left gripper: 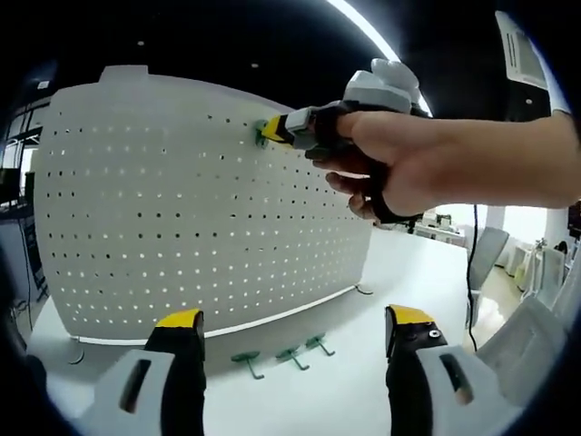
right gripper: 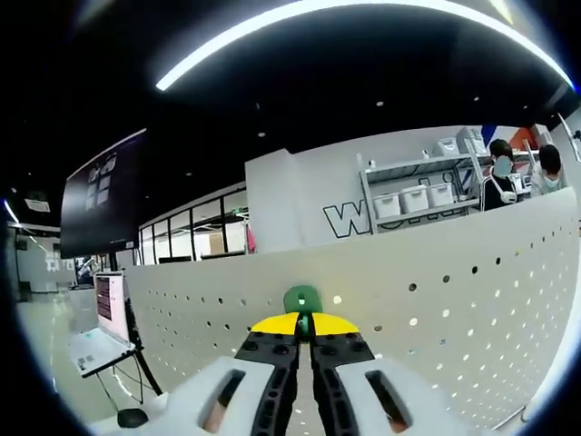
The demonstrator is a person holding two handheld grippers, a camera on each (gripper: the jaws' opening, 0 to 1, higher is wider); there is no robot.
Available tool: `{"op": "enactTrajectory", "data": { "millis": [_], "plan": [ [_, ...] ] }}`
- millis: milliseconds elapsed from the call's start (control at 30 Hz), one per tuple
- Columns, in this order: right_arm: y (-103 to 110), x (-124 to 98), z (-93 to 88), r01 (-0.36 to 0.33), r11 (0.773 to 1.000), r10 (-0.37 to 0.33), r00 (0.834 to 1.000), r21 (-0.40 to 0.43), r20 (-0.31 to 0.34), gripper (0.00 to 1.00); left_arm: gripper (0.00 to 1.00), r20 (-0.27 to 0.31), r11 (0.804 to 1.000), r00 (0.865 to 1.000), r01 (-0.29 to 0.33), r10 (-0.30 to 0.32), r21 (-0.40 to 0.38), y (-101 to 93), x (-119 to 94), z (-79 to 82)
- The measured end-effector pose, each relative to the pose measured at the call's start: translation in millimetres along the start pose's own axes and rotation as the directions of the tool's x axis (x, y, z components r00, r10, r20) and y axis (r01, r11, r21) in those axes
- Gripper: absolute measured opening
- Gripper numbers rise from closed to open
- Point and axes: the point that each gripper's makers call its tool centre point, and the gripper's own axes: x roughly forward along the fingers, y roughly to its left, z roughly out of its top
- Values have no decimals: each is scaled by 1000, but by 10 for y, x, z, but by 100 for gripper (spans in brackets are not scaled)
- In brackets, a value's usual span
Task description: Insert the hook assembly into the mounting plate slot until the hook locks in place.
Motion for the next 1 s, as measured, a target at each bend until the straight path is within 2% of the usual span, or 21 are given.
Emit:
{"op": "enactTrajectory", "data": {
  "millis": [333, 400, 467, 567, 667, 733, 767, 1000],
  "plan": [
    [14, 22, -27, 38, 999, -38, 999, -13, -7, 1, 83, -5, 1000, 1000, 3, -3, -2, -2, -13, -16],
    [16, 32, -30, 57, 998, -57, 998, -28, -8, 1, 83, -6, 1000, 1000, 2, -2, -2, 7, -19, -20],
    [-5, 35, -34, 85, 996, -85, 996, 8, -1, 1, 83, -9, 1000, 1000, 2, -2, -1, 11, -26, -22],
    [3, 52, -34, 120, 993, -120, 993, -20, -9, 1, 83, -12, 1000, 1000, 3, -3, 10, 11, -37, -12],
    [-19, 70, -36, 172, 985, -171, 985, 21, -24, 2, 83, -11, 1000, 1000, 2, -2, 11, 6, -47, 7],
    [-18, 87, -39, 187, 982, -187, 982, -8, -24, 2, 83, -12, 1000, 1000, 3, -3, 17, -3, -50, 16],
    [-8, 101, -72, 185, 983, -185, 982, -5, -39, 2, 83, -15, 1000, 1000, 2, -2, 19, -6, -52, 18],
    [-9, 38, -74, 195, 981, -195, 980, -3, -20, 3, 82, -7, 999, 1000, -13, 14, 31, 25, -99, 81]
  ]
}}
